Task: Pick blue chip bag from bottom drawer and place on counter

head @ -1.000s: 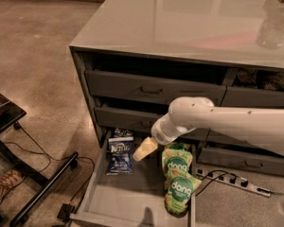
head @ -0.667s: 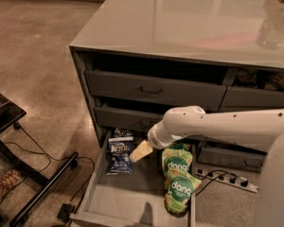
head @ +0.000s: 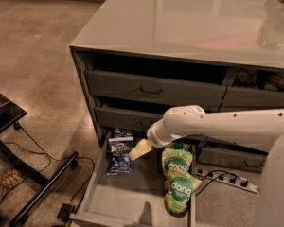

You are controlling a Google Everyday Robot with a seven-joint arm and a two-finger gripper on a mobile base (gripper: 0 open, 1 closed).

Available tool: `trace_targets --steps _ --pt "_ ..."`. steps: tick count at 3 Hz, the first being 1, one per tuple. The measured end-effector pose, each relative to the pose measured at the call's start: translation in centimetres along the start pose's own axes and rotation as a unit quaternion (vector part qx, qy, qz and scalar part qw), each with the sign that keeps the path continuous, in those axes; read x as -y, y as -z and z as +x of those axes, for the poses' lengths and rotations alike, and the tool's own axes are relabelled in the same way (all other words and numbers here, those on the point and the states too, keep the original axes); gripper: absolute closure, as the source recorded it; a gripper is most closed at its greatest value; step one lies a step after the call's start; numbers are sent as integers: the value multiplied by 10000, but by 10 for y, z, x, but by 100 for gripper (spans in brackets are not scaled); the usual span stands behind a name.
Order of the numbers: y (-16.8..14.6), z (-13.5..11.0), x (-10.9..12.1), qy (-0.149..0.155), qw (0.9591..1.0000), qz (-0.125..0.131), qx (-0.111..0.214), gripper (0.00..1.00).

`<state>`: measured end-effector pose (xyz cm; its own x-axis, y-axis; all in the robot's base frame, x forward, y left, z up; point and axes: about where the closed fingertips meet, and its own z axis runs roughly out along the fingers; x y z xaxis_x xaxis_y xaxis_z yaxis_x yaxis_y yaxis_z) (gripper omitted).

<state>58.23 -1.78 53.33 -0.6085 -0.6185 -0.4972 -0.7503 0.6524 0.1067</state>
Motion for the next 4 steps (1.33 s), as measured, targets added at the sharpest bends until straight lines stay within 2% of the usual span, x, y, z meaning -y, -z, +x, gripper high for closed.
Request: trace_targets --steps 1,2,3,4 --pt "-26 4 1 -103 9999 -125 -9 0" --pt "-76 18 5 -333 9993 -126 -71 0" --pt "-119 28 12 -482 9988 103 6 0" --pt "-143 27 22 -778 9966 195 209 0"
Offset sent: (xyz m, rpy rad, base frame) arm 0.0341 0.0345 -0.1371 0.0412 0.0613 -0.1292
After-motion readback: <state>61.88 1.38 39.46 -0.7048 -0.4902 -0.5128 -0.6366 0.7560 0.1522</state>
